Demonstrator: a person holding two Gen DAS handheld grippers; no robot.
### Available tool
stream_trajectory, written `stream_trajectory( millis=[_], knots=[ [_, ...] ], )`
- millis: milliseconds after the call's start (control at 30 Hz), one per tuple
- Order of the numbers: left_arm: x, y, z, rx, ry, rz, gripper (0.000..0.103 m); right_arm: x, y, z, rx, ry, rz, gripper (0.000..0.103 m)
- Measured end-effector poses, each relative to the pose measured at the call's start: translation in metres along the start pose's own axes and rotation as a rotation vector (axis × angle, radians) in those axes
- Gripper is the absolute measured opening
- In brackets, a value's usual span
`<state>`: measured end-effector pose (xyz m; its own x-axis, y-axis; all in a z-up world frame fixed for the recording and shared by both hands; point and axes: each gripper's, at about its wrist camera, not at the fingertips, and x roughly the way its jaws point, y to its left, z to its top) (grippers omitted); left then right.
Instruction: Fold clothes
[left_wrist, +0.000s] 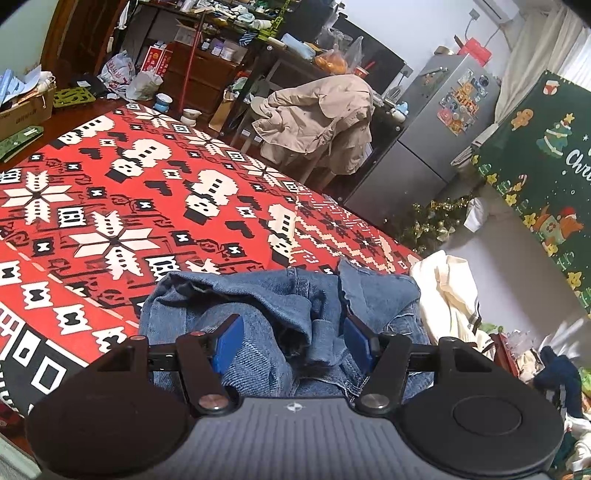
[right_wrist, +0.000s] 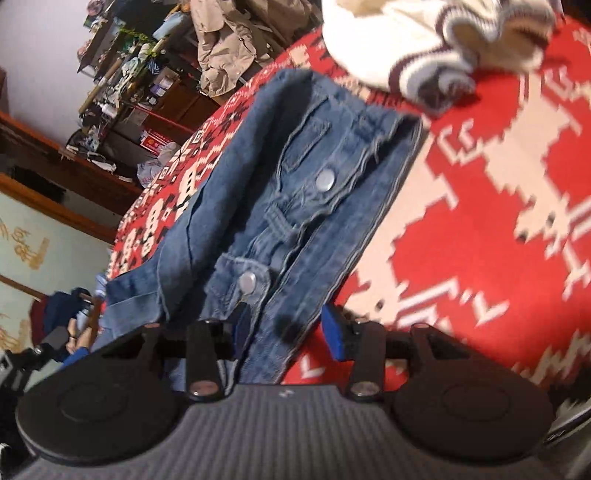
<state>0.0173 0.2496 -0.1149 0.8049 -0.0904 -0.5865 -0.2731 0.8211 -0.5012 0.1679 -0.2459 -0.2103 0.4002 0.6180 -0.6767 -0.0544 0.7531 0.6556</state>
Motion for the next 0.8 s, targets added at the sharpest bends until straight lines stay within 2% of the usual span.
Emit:
stream_trajectory(
  millis=[133,433,800],
  knots=[
    [0.000,0.001,-0.001,-0.005,-0.001,-0.003,0.059,0.004,0.001,-0.009,0.066,-0.005,0.035,0.056],
    [-0.004,-0.001,-0.003,-0.001,-0.001,-0.018,0.059,0.023,-0.003,-0.033,0.321,0.029,0.184,0.058],
    [-0.003,0.004,-0.002,-0.018,-0.002,-0.017,0.060,0.061,0.039,-0.029,0.272,-0.054,0.138,0.057]
  ],
)
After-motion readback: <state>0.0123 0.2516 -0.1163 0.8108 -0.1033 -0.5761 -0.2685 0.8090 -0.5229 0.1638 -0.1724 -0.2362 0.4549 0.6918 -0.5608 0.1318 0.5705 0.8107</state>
